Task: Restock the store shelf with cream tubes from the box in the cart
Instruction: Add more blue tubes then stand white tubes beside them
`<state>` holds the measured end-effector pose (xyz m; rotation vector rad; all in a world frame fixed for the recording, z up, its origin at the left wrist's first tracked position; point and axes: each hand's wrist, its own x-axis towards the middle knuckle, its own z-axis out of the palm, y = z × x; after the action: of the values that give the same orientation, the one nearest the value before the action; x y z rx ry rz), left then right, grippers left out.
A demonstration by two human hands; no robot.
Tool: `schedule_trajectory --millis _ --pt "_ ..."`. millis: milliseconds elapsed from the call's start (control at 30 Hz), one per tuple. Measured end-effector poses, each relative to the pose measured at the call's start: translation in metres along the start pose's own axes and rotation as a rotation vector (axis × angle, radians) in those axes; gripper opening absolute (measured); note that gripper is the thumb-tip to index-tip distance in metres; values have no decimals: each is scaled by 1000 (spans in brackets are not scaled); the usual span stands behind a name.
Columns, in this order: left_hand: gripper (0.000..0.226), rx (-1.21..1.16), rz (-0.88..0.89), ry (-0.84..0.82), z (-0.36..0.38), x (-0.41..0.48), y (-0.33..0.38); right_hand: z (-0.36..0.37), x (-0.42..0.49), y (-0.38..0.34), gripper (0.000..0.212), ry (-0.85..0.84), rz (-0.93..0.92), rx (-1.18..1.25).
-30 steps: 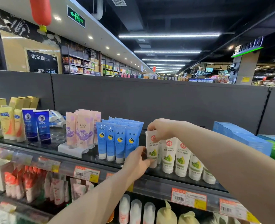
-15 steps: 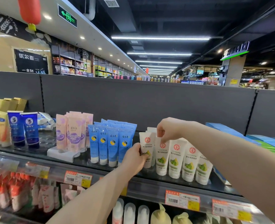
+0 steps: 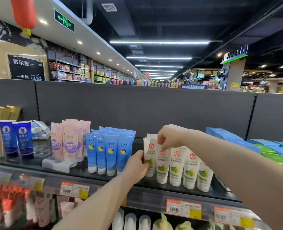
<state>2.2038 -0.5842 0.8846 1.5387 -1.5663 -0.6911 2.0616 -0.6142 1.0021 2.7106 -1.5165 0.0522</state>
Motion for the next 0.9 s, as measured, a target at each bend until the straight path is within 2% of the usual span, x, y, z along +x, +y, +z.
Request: schedule_trajectory --millis 167,333,433,633,900 --pt "22 54 -5 -42 -4 2 1 -1 0 1 26 0 2 -7" --pt "23 83 -10 -85 -8 3 3 0 2 -9 44 104 -25 33" --pt "26 72 -21 -93 -8 4 3 5 5 -17 36 43 -50 1" --pt "31 54 -55 -82 -2 1 -1 7 13 -26 25 45 -1 -33" --pt "36 87 -87 -100 1 6 0 1 16 -34 32 -25 44 -95"
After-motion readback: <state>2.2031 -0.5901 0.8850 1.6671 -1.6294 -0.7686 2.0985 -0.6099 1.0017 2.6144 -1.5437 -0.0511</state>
